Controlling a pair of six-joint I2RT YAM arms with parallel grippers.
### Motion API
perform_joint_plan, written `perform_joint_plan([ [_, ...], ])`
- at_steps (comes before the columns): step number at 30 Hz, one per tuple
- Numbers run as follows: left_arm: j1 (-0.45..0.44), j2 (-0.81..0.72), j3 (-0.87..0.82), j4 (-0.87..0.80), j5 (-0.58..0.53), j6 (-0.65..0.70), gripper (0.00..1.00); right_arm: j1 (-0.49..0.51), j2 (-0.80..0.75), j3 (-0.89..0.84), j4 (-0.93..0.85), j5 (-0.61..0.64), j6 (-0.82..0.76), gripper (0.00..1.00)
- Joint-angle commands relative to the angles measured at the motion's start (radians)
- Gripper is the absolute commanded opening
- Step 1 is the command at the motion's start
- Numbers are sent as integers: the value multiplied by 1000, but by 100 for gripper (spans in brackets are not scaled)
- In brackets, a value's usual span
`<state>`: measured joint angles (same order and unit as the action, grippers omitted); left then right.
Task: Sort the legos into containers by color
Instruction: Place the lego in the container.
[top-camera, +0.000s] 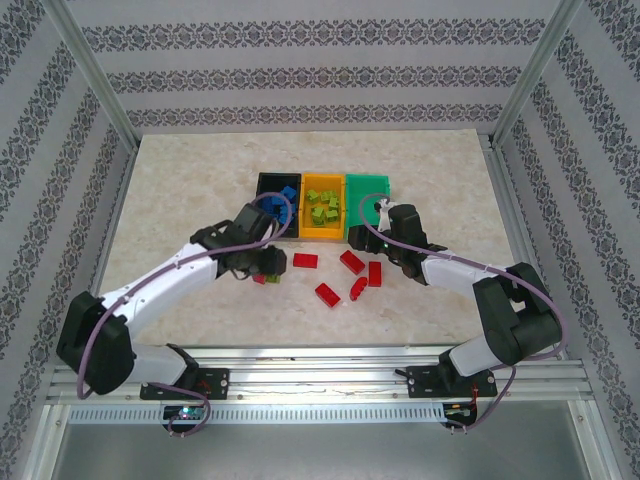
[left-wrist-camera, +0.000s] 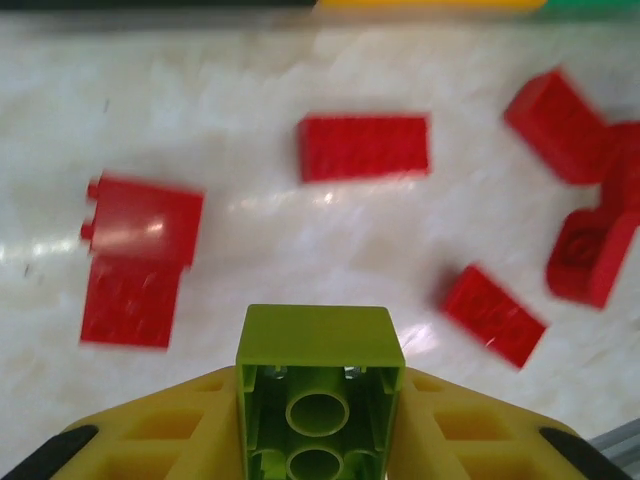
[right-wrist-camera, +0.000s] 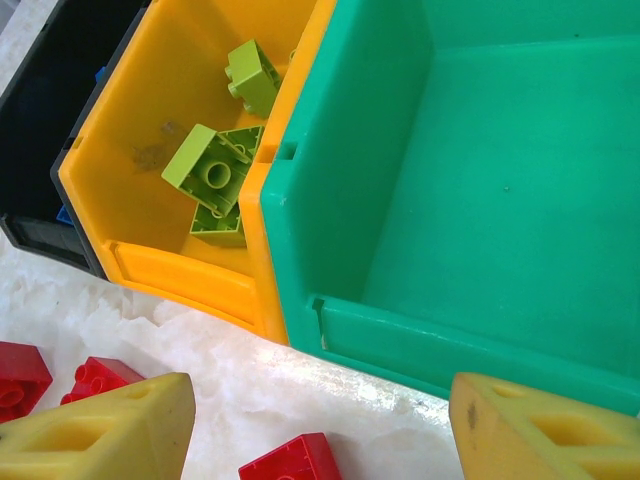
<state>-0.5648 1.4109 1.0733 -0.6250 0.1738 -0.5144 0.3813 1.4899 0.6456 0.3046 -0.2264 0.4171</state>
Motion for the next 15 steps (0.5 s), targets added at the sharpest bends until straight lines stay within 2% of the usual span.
perform_joint_plan([
  [1, 20, 120, 136, 89, 10, 34, 37, -10, 12, 5, 28, -13, 9, 68],
  [4, 34, 260, 304, 81, 34, 64, 38, -13, 6, 2, 27, -8, 8, 68],
  [7, 47, 409, 512, 2, 53, 109, 40, -19, 1, -1, 27, -8, 8, 68],
  [10, 51, 541, 710, -75, 46, 156, 41, -24, -3, -4, 27, -11, 12, 68],
  [15, 57, 734, 985, -213, 13, 192, 49, -32, -3, -8, 33, -17, 17, 68],
])
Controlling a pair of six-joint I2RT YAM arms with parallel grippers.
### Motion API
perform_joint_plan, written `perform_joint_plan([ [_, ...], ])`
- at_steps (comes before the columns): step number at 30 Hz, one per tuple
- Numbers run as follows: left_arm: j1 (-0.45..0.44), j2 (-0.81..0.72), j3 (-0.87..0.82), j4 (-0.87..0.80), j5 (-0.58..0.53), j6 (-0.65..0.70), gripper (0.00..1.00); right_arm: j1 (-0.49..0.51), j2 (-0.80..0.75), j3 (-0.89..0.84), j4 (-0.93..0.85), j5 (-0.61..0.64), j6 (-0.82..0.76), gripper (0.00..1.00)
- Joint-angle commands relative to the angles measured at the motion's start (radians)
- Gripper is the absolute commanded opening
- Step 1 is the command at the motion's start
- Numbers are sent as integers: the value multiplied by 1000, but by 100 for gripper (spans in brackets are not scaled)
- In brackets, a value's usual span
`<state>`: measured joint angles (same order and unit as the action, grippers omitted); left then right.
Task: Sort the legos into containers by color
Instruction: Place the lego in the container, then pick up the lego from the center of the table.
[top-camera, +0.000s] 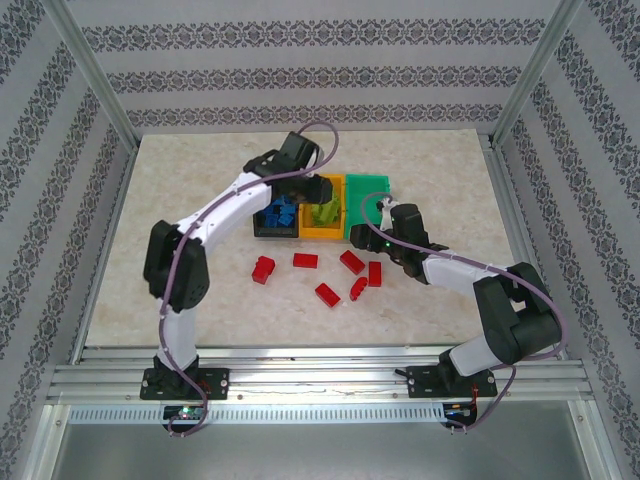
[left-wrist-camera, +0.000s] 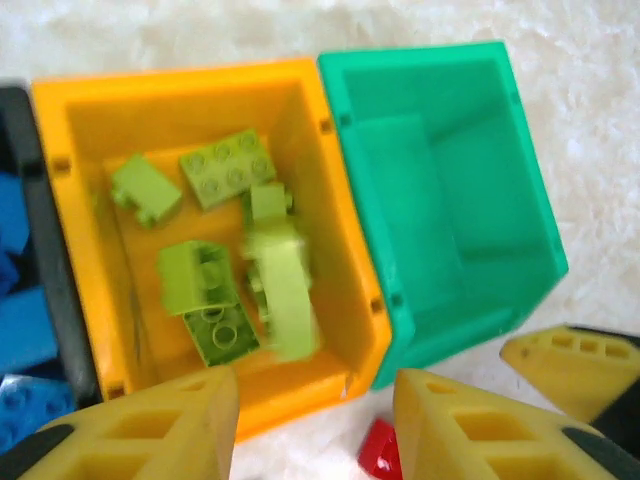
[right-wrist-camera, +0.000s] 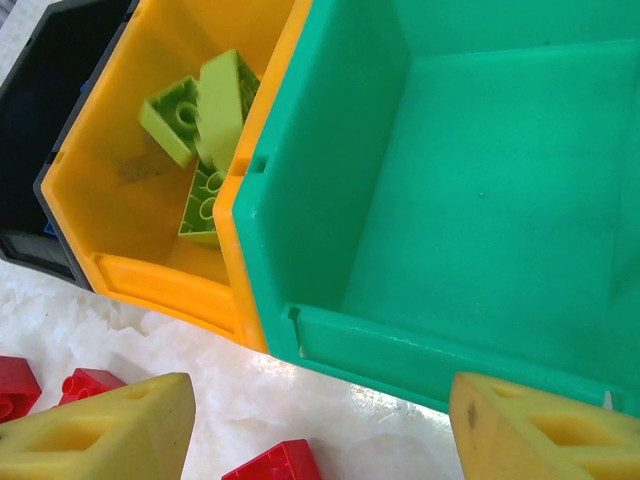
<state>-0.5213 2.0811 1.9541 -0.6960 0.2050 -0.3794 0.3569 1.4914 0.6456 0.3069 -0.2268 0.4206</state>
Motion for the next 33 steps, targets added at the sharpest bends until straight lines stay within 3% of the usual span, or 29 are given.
perform_joint_plan([
  [1, 15, 88, 143, -166, -21, 58, 51, -10, -3, -8, 31, -18, 14, 68],
  [3, 15, 111, 182, -188, -11, 57, 54, -14, -5, -10, 32, -19, 15, 68],
  [7, 14, 57, 102, -135, -6, 58, 56, -18, -6, -12, 37, -19, 18, 68],
  [17, 28, -202, -309, 106, 19, 40, 58, -20, 5, -12, 41, -25, 18, 68],
  [24, 135, -370, -581, 289, 126, -15, 58, -20, -17, -4, -34, -12, 21, 69],
  [27, 188, -438, -642, 292, 155, 4, 58, -20, -72, -50, -66, -1, 60, 68],
  [33, 244, -532, -692, 224, 175, 75, 60, -17, -239, -91, -301, 60, 61, 69],
])
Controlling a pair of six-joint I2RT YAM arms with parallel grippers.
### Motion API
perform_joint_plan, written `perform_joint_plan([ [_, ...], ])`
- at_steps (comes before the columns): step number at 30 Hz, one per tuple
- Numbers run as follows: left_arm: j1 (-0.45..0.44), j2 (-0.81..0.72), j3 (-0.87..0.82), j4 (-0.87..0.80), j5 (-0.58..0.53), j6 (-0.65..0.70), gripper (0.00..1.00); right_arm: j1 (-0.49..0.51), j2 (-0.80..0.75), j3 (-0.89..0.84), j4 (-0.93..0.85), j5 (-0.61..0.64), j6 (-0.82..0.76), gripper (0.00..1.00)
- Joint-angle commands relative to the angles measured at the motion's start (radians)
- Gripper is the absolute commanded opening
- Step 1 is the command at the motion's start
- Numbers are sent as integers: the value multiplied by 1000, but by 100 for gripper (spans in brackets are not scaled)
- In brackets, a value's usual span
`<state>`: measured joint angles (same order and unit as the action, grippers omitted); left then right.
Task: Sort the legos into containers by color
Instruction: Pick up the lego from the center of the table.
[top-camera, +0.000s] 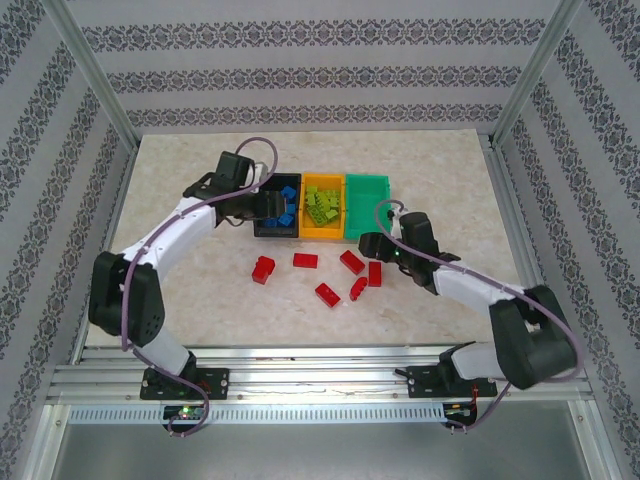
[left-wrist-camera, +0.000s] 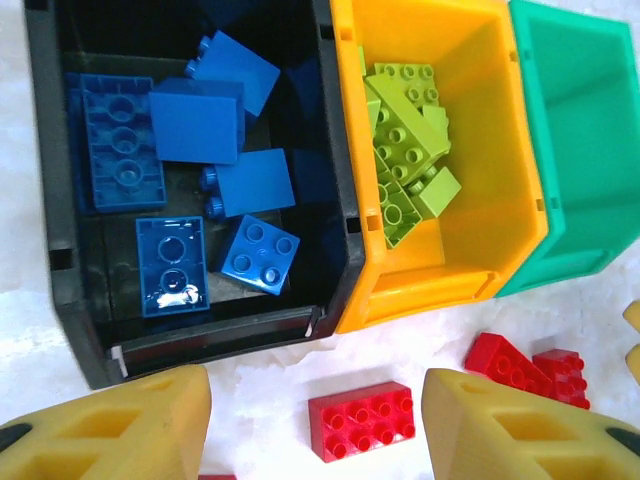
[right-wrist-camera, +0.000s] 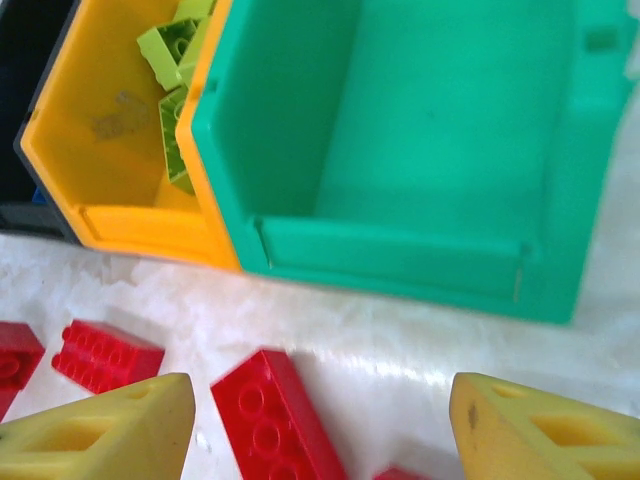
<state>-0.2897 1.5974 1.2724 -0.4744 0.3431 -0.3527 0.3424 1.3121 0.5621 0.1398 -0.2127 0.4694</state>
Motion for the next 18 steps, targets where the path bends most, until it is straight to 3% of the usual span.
perform_joint_plan([
  [1, 20, -55, -8, -17, 41, 61, 60, -2, -80, -5, -188, 62, 8, 69],
  [7, 59, -63, 35, -143, 126, 85, 61, 7, -94, -9, -351, 62, 19, 68],
  [12, 61, -63, 68, -236, 118, 165, 61, 65, -36, 33, -425, 116, 32, 66],
  [18, 62, -74, -16, -164, 116, 137, 61, 156, 71, 127, -522, 231, 25, 62],
])
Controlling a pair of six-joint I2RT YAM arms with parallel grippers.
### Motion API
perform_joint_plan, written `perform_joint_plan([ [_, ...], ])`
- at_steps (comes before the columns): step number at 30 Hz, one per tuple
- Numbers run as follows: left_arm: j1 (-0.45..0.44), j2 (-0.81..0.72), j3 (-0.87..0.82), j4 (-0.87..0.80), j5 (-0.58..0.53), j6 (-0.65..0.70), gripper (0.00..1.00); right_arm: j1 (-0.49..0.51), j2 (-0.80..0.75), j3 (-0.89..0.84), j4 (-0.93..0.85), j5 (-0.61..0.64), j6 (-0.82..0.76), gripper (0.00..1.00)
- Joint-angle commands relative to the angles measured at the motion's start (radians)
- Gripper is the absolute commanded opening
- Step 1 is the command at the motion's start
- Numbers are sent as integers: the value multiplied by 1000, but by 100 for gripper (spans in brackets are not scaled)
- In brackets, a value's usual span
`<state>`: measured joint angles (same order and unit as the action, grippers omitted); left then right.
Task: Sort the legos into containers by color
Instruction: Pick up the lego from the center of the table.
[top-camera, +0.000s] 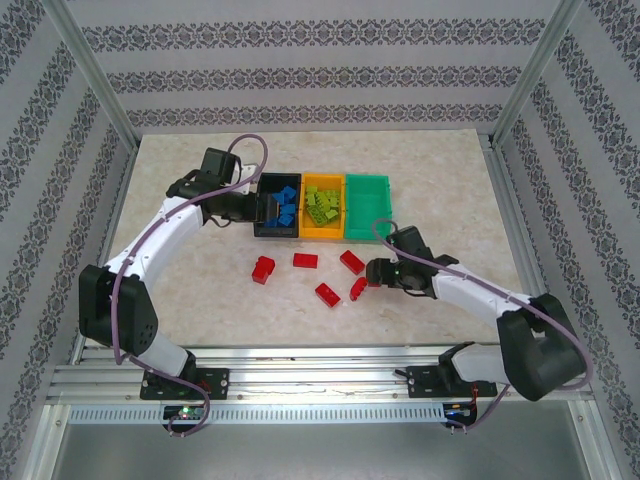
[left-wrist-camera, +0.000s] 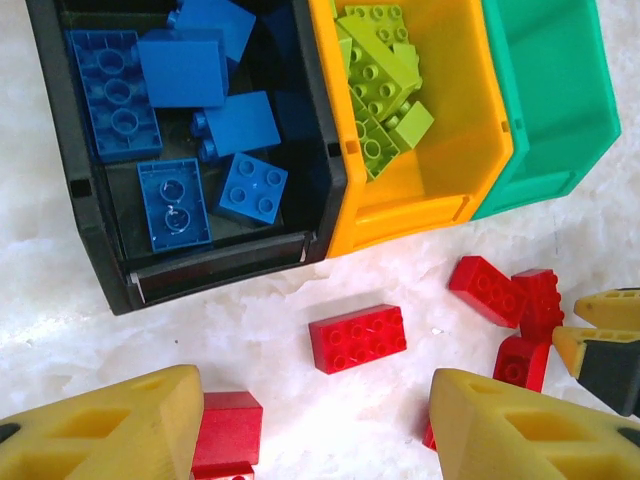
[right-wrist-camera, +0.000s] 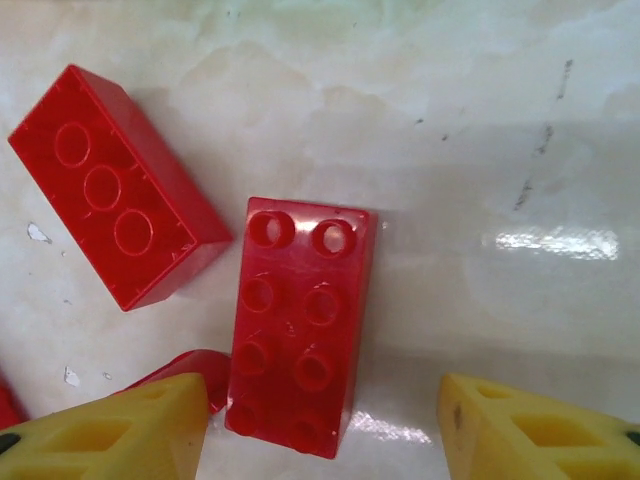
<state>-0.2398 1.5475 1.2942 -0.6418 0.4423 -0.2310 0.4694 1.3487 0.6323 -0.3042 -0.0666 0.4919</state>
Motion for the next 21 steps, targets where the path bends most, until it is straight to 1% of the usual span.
perform_joint_plan([
  [1, 12, -23, -46, 11, 19, 11, 61, 47, 54, 75, -98, 108, 1, 62],
  [4, 11, -13, -37, -1, 19, 16, 61, 85, 99, 121, -155, 175, -6, 59],
  [8, 11, -5, -48, 10, 42, 12, 61, 96, 122, 129, -150, 197, 7, 53],
  [11, 12, 4, -47, 8, 55, 14, 61, 99, 125, 117, -109, 188, 28, 49],
  [15, 13, 5, -53, 25, 93, -9, 62, 101, 166, 134, -95, 182, 39, 45],
  [18, 12, 2, -55, 30, 97, -13, 62, 103, 188, 135, -64, 165, 51, 39],
  [19, 12, 2, -52, 25, 92, -9, 62, 102, 193, 138, -59, 158, 54, 37],
  [20, 13, 2, -50, 22, 90, -5, 62, 103, 197, 141, -58, 154, 54, 33],
  [21, 11, 3, -51, 22, 89, -5, 62, 103, 194, 144, -52, 152, 55, 30],
])
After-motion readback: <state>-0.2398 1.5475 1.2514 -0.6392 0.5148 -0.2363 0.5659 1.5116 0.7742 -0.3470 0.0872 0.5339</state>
